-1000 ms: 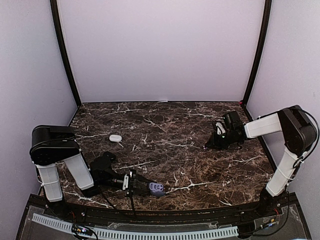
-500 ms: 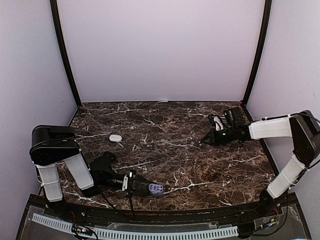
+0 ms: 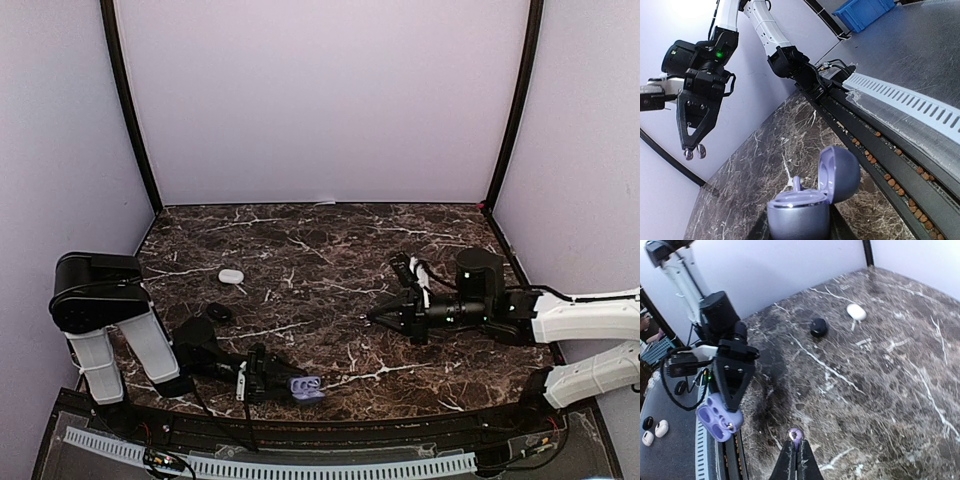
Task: Insert the wireless bluetooth earbuds into the charging case
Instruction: Pick up the right earbud from the center of the board, then insert the right earbud into the right side groove of the charging case.
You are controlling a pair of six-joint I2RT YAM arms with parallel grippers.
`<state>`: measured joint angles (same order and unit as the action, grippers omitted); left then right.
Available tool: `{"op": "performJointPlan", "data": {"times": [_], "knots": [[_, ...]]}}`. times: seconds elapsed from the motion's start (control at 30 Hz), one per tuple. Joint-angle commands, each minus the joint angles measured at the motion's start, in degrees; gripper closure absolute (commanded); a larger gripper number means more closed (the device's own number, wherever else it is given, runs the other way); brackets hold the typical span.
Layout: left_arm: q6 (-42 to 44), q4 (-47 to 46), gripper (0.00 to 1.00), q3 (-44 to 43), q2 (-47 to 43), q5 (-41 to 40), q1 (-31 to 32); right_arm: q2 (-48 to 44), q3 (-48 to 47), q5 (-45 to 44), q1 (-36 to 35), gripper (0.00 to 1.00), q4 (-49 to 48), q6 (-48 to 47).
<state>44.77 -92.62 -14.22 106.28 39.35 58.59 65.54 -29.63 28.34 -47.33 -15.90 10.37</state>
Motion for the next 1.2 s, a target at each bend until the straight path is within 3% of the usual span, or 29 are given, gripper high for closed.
{"op": "performJointPlan", "data": {"times": [0.0, 0.2, 0.57, 0.7, 0.83, 1.17], "knots": [[6.3, -2.4, 0.98, 0.4, -0.7, -3.8, 0.7, -3.6, 3.8, -4.9, -4.9, 1.0, -11.6, -6.4], [3.5, -9.6, 0.98, -0.5, 2.0, -6.2, 1.3, -3.4, 5.1, -7.1, -11.3, 1.0, -14.6, -16.5], [0.3, -4.8, 0.98, -3.5, 0.0, -5.4, 1.6, -1.6, 4.2, -6.8, -11.9, 1.0, -16.1, -17.8], [2.2, -3.5, 0.98, -4.6, -0.4, -8.8, 2.1, 0.6, -0.7, -13.8, -11.9, 1.0, -10.5, -6.9], [4.9, -2.5, 0.99, -6.4, -0.7, -14.0, 2.2, 3.2, -8.7, -26.2, -11.9, 1.0, 3.4, 10.8], [16.7, 7.7, 1.0, -14.8, -0.2, -25.4, 2.6, -7.3, -9.8, -32.6, -11.9, 1.0, 17.1, 40.6]]}}
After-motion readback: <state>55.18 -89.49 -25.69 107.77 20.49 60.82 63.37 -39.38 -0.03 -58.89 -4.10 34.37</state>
